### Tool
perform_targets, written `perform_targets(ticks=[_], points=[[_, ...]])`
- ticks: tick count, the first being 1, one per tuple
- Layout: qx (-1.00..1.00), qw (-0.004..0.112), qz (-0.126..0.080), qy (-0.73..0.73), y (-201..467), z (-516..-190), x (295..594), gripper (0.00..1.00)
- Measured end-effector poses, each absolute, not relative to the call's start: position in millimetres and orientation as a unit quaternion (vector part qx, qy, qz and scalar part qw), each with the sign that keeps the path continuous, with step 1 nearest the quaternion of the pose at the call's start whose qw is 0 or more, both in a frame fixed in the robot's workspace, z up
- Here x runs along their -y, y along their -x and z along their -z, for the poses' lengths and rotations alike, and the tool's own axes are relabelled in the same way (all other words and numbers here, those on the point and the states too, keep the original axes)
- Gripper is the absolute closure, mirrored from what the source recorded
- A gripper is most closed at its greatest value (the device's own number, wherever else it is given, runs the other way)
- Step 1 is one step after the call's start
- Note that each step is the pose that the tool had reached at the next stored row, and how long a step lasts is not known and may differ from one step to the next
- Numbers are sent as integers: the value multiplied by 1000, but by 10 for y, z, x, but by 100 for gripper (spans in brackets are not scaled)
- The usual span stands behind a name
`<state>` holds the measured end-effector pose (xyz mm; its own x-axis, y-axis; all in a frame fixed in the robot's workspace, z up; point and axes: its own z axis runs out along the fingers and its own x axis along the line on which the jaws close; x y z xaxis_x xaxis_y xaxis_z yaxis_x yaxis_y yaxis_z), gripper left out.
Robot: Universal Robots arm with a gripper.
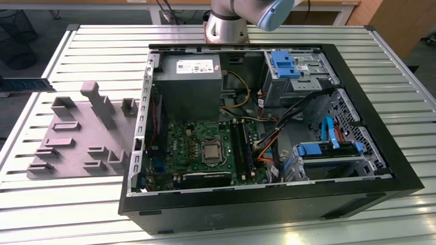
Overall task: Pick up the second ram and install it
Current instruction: 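Pick up the second ram and move it above second insertion slot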
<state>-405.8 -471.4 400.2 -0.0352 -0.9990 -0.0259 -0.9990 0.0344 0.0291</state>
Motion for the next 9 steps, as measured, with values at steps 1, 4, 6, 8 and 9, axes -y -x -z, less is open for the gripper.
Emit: perform_targets(ticks=[1,4,6,8,9], points=[[719,1,19,-695,4058,-4002,4714,86],[719,1,19,-695,4058,-4012,4714,86],[719,1,19,-695,4057,-4013,4714,86],[719,1,19,-695,4048,-4015,4714,86],[719,1,19,-695,4042,-4013,4714,86]])
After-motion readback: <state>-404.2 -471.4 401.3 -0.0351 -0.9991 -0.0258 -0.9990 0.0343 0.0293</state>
